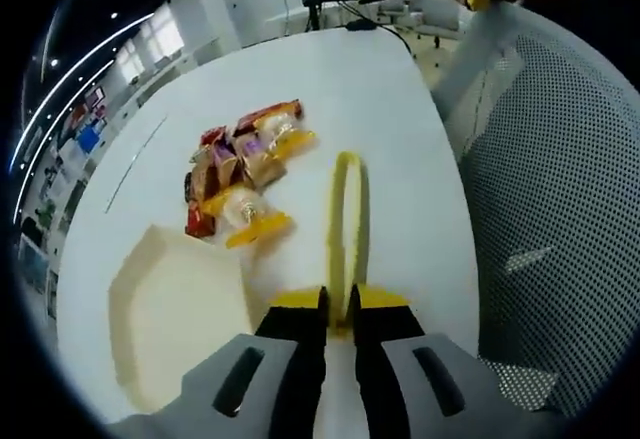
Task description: Place the target food into the container with the food tongs after gripping and lifting it, then release it inside without dropping or visibly crushing the food.
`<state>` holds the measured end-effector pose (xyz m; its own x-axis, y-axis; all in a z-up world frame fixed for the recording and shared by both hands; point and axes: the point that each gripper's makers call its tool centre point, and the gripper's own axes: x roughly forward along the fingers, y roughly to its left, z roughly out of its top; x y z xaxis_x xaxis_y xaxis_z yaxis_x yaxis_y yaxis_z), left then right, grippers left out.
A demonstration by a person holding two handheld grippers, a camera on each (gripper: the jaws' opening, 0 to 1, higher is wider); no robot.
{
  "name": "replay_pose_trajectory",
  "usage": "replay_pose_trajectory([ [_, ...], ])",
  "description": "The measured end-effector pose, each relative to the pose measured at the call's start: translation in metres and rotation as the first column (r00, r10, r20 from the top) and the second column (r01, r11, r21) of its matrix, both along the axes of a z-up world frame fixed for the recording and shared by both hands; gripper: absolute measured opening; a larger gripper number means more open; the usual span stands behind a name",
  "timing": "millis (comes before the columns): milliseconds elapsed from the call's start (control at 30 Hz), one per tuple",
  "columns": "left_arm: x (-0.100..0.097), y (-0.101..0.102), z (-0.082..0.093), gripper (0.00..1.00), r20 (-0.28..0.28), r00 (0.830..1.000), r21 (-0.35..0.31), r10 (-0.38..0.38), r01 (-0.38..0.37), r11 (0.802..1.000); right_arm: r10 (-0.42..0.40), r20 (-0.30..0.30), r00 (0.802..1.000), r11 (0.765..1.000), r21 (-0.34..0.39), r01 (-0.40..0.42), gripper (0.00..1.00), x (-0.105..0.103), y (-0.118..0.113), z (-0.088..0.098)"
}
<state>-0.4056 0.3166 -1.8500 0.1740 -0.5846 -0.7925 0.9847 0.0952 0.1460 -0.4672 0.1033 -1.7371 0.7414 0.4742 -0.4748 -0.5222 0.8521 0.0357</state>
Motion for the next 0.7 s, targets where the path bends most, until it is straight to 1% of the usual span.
replay_pose_trajectory([
  [100, 0.001, 0.001, 0.000, 0.03, -0.008, 1.000, -0.006, 0.013, -0.013, 1.000, -0.001, 0.003, 1.000, 1.000, -0.004, 0.001, 1.00, 0.002, -0.001, 0.000],
  [200, 0.003, 0.003, 0.006, 0.02, -0.020, 0.999, -0.026, 0.028, -0.028, 0.999, -0.008, 0.001, 1.000, 1.000, 0.003, 0.008, 1.00, 0.005, -0.004, 0.002],
  [300, 0.001, 0.001, 0.015, 0.02, -0.037, 0.999, -0.056, 0.023, -0.025, 0.998, -0.005, 0.005, 1.000, 1.000, -0.001, 0.005, 1.00, 0.006, -0.003, 0.002],
  [333, 0.000, -0.002, 0.022, 0.02, -0.051, 0.999, -0.079, 0.017, -0.021, 0.997, -0.003, 0.001, 1.000, 1.000, 0.003, 0.003, 1.00, 0.007, -0.003, 0.003],
  [467, 0.003, 0.001, 0.039, 0.02, -0.063, 0.998, -0.094, 0.008, -0.014, 0.995, 0.001, 0.014, 1.000, 1.000, 0.012, -0.001, 1.00, 0.013, -0.001, 0.009],
  [567, 0.006, 0.005, 0.062, 0.03, -0.078, 0.997, -0.104, -0.014, 0.006, 0.995, 0.017, 0.028, 0.999, 1.000, 0.017, -0.017, 0.99, 0.019, 0.002, 0.016],
  [600, 0.006, 0.006, 0.072, 0.03, -0.080, 0.996, -0.117, -0.029, 0.020, 0.993, 0.032, 0.039, 0.999, 0.999, 0.008, -0.032, 0.99, 0.023, 0.003, 0.020],
  [633, 0.006, 0.007, 0.076, 0.03, -0.083, 0.996, -0.120, -0.032, 0.022, 0.993, 0.040, 0.043, 0.998, 0.999, 0.007, -0.040, 0.99, 0.025, 0.004, 0.023],
  [667, 0.004, 0.007, 0.087, 0.03, -0.099, 0.994, -0.141, -0.053, 0.039, 0.989, 0.057, 0.056, 0.997, 0.998, 0.010, -0.058, 0.99, 0.027, 0.007, 0.029],
  [700, 0.004, 0.008, 0.099, 0.03, -0.088, 0.994, -0.155, -0.072, 0.057, 0.986, 0.074, 0.064, 0.995, 0.997, 0.023, -0.076, 0.99, 0.029, 0.010, 0.034],
])
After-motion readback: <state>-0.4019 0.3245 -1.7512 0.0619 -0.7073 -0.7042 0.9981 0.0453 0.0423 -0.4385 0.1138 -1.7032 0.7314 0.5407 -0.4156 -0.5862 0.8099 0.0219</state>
